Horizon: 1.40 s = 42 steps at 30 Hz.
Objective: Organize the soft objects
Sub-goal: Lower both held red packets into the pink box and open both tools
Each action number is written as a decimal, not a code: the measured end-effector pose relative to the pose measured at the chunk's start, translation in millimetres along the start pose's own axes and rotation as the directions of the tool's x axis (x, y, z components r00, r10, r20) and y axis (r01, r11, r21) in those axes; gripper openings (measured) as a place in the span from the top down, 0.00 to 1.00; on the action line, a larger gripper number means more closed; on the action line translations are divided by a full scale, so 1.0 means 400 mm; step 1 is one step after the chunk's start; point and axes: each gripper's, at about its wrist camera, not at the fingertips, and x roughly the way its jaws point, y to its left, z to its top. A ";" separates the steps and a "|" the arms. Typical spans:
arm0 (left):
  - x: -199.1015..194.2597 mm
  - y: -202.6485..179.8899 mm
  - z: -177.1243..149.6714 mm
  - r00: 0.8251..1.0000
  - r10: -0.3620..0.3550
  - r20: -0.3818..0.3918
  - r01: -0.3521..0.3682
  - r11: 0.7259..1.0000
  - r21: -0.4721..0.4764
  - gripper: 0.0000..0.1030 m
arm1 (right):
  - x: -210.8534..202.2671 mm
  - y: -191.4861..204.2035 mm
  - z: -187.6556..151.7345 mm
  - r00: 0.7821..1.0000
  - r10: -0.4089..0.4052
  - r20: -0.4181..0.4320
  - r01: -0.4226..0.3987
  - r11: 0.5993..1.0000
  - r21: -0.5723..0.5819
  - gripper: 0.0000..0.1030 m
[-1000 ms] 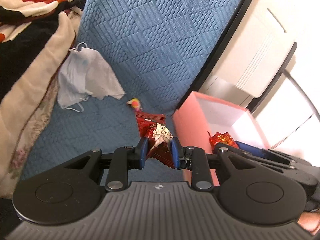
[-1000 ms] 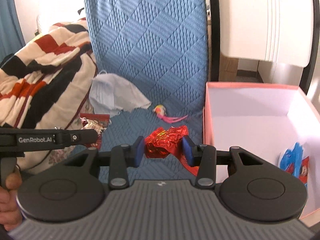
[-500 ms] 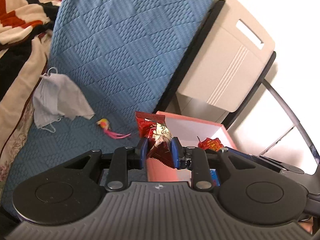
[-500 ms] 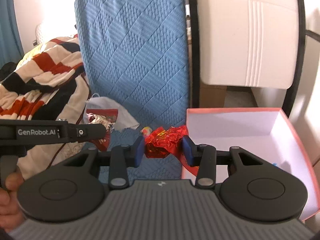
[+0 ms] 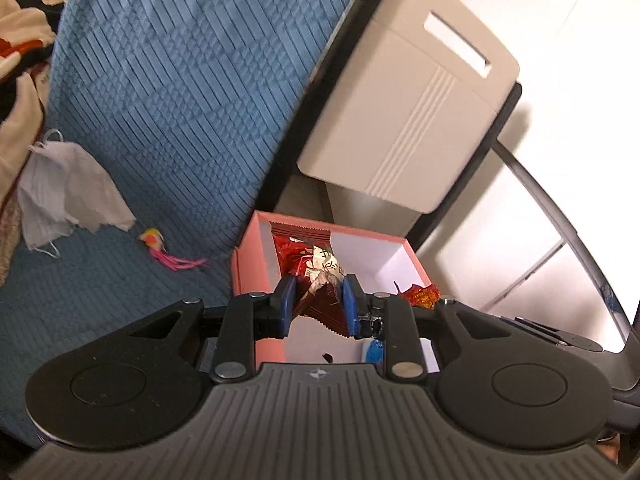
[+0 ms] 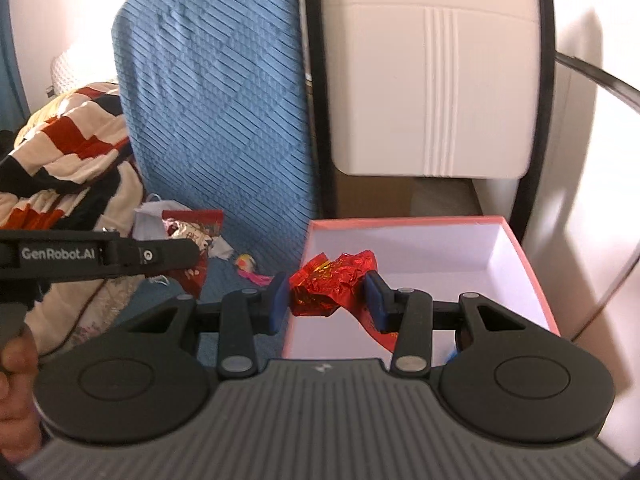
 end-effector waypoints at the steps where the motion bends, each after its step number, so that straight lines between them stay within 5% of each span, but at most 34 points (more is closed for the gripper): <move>1: 0.011 -0.004 -0.008 1.000 -0.001 -0.009 0.001 1.000 0.001 0.71 | 0.003 -0.014 -0.006 1.000 -0.004 -0.009 0.004 1.000 0.006 0.57; 22: 0.207 -0.022 -0.137 0.979 0.051 -0.199 -0.045 0.998 0.038 0.71 | 0.125 -0.149 -0.192 0.974 -0.032 -0.226 0.051 0.995 0.083 0.57; 30: 0.206 -0.037 -0.150 0.977 0.059 -0.206 -0.047 0.997 0.061 0.69 | 0.123 -0.169 -0.204 0.973 -0.010 -0.230 0.036 0.993 0.109 0.55; 34: 0.196 -0.050 -0.145 0.977 0.067 -0.202 -0.050 0.995 0.084 0.49 | 0.117 -0.177 -0.196 0.975 -0.025 -0.223 0.053 0.991 0.121 0.55; 42: 0.133 -0.053 -0.113 0.989 0.070 -0.130 -0.058 0.994 0.097 0.48 | 0.081 -0.174 -0.167 0.984 -0.023 -0.176 0.045 0.992 0.120 0.52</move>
